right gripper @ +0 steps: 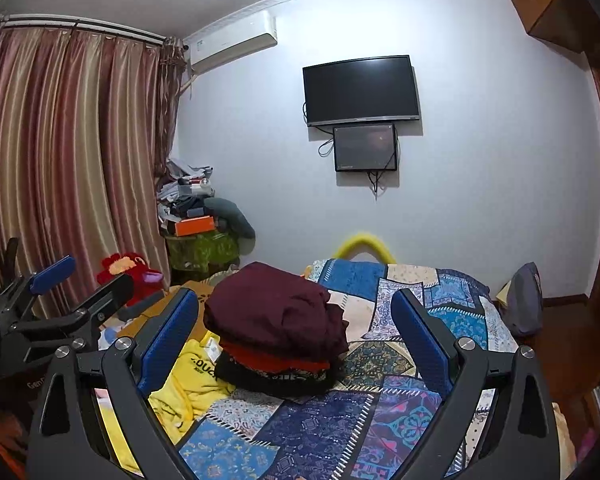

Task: Fold large clothes

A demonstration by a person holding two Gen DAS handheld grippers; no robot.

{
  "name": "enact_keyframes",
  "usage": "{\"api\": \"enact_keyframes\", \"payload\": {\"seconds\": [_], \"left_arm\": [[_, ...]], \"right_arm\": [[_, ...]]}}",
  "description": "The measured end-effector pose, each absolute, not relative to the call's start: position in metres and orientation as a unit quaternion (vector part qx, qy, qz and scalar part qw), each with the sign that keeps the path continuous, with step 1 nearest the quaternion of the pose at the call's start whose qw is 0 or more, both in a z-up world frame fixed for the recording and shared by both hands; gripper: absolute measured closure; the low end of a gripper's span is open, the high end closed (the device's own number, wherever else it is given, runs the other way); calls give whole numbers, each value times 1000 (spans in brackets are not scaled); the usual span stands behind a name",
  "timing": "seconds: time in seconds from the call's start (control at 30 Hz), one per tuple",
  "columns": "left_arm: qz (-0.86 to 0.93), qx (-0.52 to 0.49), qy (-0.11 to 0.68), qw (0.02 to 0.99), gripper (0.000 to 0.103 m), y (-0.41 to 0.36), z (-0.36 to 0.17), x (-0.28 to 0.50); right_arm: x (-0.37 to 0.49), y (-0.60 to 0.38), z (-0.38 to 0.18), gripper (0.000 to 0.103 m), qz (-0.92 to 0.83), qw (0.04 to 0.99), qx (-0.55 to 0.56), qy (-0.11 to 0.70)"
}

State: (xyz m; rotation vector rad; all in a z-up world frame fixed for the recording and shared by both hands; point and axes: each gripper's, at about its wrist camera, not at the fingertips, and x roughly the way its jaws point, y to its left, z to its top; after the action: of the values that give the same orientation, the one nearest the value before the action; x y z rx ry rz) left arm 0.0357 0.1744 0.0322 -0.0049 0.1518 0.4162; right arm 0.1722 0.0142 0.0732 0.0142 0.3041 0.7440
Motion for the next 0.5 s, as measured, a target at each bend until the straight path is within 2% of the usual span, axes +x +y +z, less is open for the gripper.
{"api": "enact_keyframes", "payload": {"seconds": [0.5], "left_arm": [[193,1,78,978,0,173,31,40]], "right_arm": [[175,14,72,7,358,922,11,149]]}}
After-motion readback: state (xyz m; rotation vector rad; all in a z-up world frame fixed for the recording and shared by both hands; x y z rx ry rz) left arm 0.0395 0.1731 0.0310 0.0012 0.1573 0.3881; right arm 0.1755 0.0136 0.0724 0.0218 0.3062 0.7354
